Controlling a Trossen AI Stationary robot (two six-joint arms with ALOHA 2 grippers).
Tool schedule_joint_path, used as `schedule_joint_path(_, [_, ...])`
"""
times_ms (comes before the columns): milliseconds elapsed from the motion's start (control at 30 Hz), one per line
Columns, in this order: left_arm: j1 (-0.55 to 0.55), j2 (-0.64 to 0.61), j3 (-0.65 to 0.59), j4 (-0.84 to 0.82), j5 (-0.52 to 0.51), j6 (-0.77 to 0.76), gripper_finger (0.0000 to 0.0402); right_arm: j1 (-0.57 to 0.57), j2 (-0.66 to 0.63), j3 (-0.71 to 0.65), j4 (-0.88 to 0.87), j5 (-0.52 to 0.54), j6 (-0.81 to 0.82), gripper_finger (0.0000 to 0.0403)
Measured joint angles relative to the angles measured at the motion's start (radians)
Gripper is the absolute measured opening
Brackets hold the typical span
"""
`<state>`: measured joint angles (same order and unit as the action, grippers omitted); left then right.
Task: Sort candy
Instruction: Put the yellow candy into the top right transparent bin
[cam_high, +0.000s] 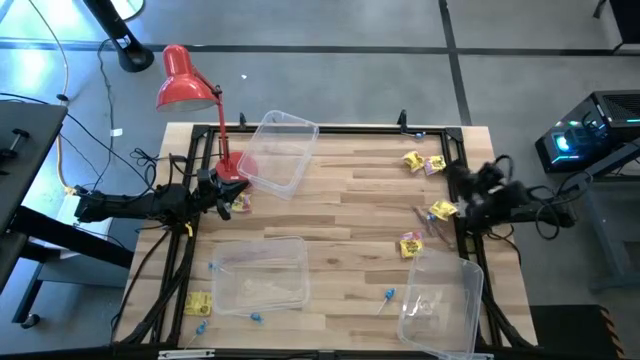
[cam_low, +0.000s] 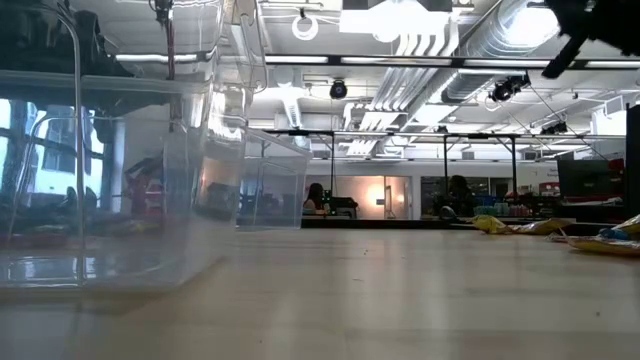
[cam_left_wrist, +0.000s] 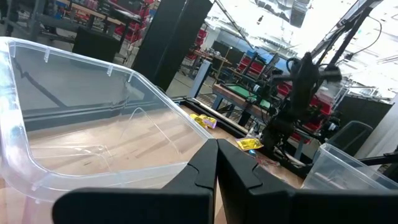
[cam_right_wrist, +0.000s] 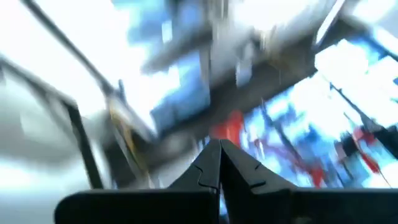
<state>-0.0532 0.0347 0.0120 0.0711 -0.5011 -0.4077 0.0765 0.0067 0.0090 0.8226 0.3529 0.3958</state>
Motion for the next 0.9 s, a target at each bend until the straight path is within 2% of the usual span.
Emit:
schedule_joint_path(67, [0.0,0.0,0.0,0.0,0.0,0.0,0.0,0.0,0.002,0.006,0.084,-0.017,-0.002,0.0])
schedule_joint_path(200, [0.0,0.0,0.0,0.0,0.0,0.0,0.0,0.0,0.076,0.106,0.103,-0.171,-0.021,0.0])
schedule_joint_path(433, [0.0,0.0,0.0,0.0,0.0,0.0,0.0,0.0,0.451,0.406,-0.032,-0.335,-0.124,0.0])
schedule_joint_path(567, [0.0,0.0,0.0,0.0,0.0,0.0,0.0,0.0,0.653,0.556,-0.242,-0.335,-0.064,0.0])
schedule_joint_path(700, [0.0,0.0,0.0,0.0,0.0,0.0,0.0,0.0,0.815,0.68,-0.476,-0.34,0.115,0.0])
schedule_joint_path(767, [0.0,0.0,0.0,0.0,0.0,0.0,0.0,0.0,0.876,0.735,-0.648,-0.368,0.203,0.0])
schedule_joint_path(900, [0.0,0.0,0.0,0.0,0.0,0.0,0.0,0.015,0.98,0.836,-1.135,-0.378,0.341,0.0003])
